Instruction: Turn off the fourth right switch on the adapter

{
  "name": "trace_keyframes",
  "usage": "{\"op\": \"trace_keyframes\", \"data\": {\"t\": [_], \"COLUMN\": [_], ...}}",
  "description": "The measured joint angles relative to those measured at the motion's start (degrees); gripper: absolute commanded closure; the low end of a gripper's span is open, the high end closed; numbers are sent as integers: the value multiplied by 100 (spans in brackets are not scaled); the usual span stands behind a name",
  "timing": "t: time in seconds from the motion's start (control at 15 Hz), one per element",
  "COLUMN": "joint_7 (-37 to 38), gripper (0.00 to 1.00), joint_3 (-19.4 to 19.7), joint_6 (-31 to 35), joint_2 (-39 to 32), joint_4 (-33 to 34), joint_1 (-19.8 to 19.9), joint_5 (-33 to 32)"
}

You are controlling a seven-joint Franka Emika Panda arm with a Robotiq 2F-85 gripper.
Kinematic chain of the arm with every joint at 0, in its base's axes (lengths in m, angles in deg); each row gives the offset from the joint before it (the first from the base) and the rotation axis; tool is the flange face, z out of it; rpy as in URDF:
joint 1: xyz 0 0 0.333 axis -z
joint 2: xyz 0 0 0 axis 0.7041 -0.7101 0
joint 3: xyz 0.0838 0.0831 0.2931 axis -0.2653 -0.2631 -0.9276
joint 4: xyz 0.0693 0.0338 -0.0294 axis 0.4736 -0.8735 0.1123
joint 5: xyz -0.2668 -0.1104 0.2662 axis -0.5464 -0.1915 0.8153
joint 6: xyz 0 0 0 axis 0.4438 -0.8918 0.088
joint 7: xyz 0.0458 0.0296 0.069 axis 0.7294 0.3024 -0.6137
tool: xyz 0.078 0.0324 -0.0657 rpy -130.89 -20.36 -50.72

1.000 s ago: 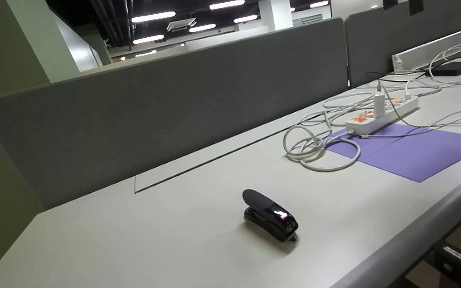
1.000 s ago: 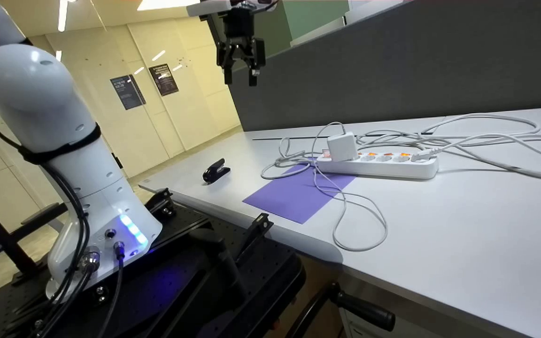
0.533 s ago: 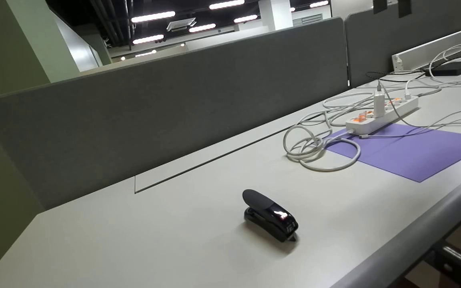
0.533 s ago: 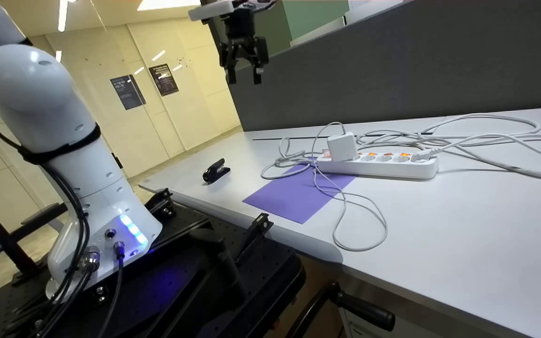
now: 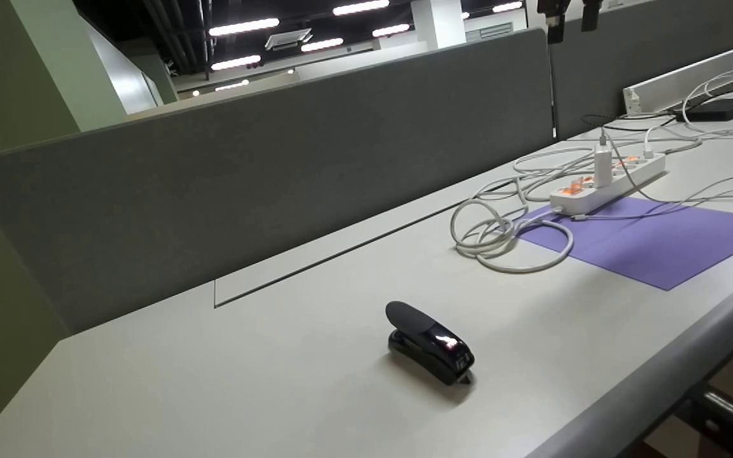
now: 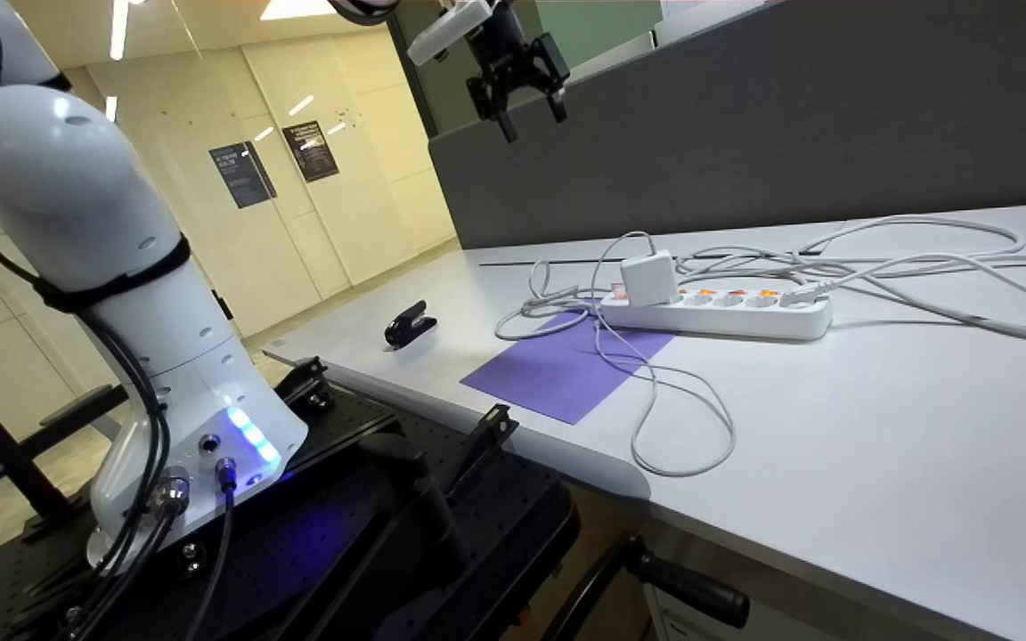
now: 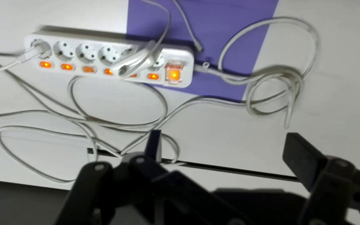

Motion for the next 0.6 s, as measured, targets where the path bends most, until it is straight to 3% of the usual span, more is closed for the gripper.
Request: {"op": "trace_keyframes", "data": {"t": [0.13, 0.4, 0.6], "joint_7": [70, -2, -9], "gripper": [0, 0, 0], "joint_3": [69, 356, 304], "joint_6": [355, 376, 378], "joint_2": [-139, -340, -340], "joint_4": [54, 205, 190], "joint_1": [210, 584, 553], "joint_5": [-56, 10, 10]}}
